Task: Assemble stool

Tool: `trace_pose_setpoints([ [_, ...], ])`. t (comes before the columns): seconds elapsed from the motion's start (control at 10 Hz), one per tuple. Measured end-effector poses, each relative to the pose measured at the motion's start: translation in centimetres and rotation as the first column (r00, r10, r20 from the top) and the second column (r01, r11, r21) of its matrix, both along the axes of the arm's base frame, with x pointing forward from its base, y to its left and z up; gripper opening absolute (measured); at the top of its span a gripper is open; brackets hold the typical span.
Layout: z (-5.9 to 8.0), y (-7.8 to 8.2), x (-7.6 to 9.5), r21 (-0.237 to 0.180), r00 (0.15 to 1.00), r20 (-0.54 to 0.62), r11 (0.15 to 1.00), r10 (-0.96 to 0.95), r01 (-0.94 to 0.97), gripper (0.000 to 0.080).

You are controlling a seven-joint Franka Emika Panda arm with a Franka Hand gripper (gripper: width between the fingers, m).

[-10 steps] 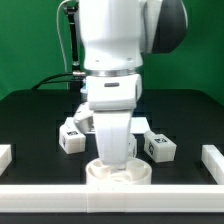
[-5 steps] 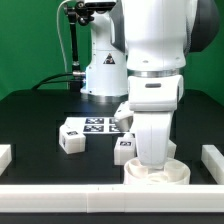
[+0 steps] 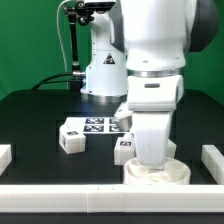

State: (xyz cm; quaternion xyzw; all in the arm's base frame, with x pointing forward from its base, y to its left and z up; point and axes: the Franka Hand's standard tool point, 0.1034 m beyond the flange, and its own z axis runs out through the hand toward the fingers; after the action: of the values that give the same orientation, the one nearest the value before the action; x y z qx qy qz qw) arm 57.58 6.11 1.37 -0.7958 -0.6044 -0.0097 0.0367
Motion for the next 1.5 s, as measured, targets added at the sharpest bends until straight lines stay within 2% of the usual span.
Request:
trace_pose_setpoints([
  [0.2, 0.3, 2.3, 0.2, -0.001, 0.999, -0.050, 1.000, -0.014, 0.014, 0.0032],
  [0.4, 0.3, 3.7, 0.3, -0.002, 0.997, -0.067, 0.999, -0.032, 0.032, 0.0032],
  [0.9, 0.2, 3.7, 0.3, -0.004, 0.996, -0.060, 0.998, -0.065, 0.065, 0.0032],
  [1.0, 0.2, 3.6, 0.3, -0.004, 0.996, -0.060, 0.998, -0.065, 0.065, 0.0220],
  [1.1, 0.2, 3.6, 0.3, -0.004, 0.996, -0.059, 0.998, -0.065, 0.065, 0.0357],
  [1.2, 0.8, 3.8, 0.3, -0.005, 0.996, -0.061, 0.998, -0.064, 0.064, 0.0357],
  [1.3, 1.9, 3.7, 0.4, -0.009, 0.996, -0.061, 0.998, -0.062, 0.062, 0.0538],
  [1.4, 2.9, 3.6, 0.4, -0.013, 0.996, -0.065, 0.998, -0.061, 0.060, 0.0614],
  [1.5, 3.7, 3.6, 0.4, -0.016, 0.996, -0.067, 0.998, -0.060, 0.059, 0.0614],
])
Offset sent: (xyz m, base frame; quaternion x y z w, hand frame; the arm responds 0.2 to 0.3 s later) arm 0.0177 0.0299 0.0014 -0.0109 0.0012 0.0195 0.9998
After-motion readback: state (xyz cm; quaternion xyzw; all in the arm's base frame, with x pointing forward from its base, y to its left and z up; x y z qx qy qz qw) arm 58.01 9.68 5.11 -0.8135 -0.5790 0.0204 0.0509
